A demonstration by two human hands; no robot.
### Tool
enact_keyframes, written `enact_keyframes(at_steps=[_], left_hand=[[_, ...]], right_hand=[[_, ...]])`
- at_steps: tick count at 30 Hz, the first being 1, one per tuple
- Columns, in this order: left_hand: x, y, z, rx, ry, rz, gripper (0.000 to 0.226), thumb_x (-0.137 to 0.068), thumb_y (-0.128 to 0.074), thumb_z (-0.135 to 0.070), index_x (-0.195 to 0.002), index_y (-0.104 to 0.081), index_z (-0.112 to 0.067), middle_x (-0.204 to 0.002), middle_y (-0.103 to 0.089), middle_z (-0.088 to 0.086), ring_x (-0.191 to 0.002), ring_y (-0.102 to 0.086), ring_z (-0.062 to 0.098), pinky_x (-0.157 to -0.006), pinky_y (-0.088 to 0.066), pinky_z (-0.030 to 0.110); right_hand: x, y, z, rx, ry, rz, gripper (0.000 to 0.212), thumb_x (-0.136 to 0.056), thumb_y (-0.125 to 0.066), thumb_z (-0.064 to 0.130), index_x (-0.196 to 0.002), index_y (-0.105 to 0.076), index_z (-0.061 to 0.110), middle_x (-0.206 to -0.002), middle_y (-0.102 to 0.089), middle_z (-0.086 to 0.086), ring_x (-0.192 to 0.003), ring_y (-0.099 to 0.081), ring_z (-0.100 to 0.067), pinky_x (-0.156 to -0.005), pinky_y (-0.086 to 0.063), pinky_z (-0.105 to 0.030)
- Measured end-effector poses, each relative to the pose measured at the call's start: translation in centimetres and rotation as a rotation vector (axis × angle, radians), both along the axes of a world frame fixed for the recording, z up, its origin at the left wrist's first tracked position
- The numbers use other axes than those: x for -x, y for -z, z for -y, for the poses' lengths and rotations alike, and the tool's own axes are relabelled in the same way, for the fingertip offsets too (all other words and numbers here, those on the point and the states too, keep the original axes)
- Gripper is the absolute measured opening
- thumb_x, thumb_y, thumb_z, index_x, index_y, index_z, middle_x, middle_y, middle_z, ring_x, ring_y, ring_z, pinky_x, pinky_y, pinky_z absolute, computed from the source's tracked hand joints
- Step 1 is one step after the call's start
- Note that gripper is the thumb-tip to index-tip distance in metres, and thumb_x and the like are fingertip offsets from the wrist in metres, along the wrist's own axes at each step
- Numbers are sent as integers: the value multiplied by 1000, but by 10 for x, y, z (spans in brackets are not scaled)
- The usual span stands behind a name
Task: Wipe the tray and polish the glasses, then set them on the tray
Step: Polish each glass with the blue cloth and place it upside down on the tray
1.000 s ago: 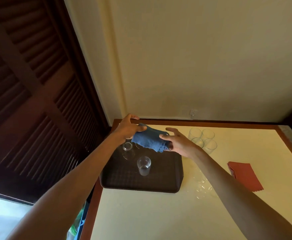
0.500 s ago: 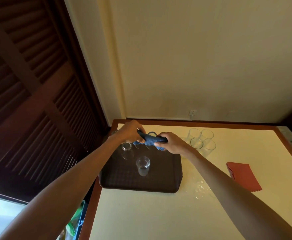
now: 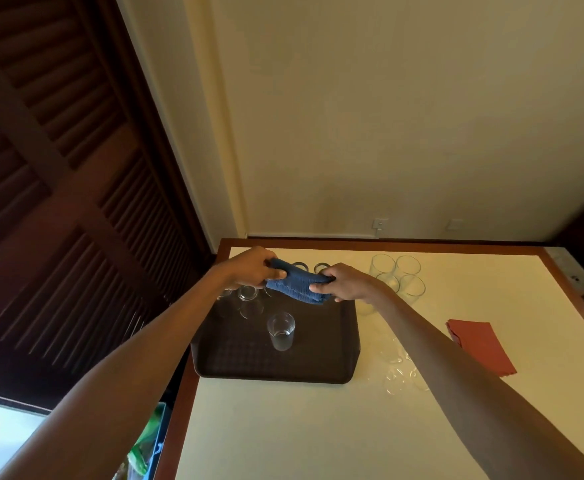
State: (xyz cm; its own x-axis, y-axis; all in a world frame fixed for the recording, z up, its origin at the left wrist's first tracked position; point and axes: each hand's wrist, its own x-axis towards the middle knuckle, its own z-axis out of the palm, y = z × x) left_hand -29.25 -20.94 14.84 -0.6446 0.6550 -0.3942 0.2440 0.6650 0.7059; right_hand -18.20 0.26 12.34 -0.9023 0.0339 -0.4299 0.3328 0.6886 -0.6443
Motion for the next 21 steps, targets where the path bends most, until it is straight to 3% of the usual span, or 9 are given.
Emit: enact_keyframes(at_steps=[2,6,10,14,17,21], left_hand=[[-5,1,1,-104,-57,101,22,-101,-67,-12,-119,-62,-1,-108,-68,18,-90,-69,23,-71,-59,28],[-11,-5,0,-192,-62,227,23,-102,-66,-14,-123,-63,-6,-103,-69,12,-80,-67,15,-66,-56,23],[-11,-10,0,-162,-104,338,28,-106,-58,-36,-125,-65,-17,-121,-66,9,-103,-71,25,-77,-63,34],[-10,-8,-3,-186,-143,325,26,-105,-60,-32,-119,-68,-12,-126,-60,10,-110,-67,28,-73,-64,34],[-6,-10,-4,-207,-148,284,21,-100,-68,-20,-116,-71,-7,-119,-64,13,-103,-69,24,-70,-62,27],[-1,-6,-5,-223,-107,246,21,-94,-74,-6,-115,-73,-4,-113,-74,18,-106,-74,27,-76,-64,30]], right_hand=[[1,0,-3,50,-5,48,40,-94,-68,39,-117,-64,6,-115,-65,-13,-107,-64,-30,-94,-54,-42],[-4,-2,-2,315,-2,161,34,-91,-74,28,-115,-64,6,-112,-67,-10,-104,-65,-23,-95,-54,-34],[-9,1,8,588,26,270,34,-97,-62,38,-121,-59,15,-121,-67,-9,-109,-68,-23,-89,-58,-33],[-10,0,12,522,83,236,40,-95,-54,57,-120,-61,27,-122,-66,-1,-112,-64,-19,-91,-55,-31],[-9,8,8,531,77,129,55,-85,-61,57,-125,-65,18,-121,-68,-6,-114,-64,-24,-99,-54,-39],[-6,16,2,543,75,97,32,-90,-70,38,-112,-70,15,-112,-69,-7,-108,-65,-24,-96,-55,-37]])
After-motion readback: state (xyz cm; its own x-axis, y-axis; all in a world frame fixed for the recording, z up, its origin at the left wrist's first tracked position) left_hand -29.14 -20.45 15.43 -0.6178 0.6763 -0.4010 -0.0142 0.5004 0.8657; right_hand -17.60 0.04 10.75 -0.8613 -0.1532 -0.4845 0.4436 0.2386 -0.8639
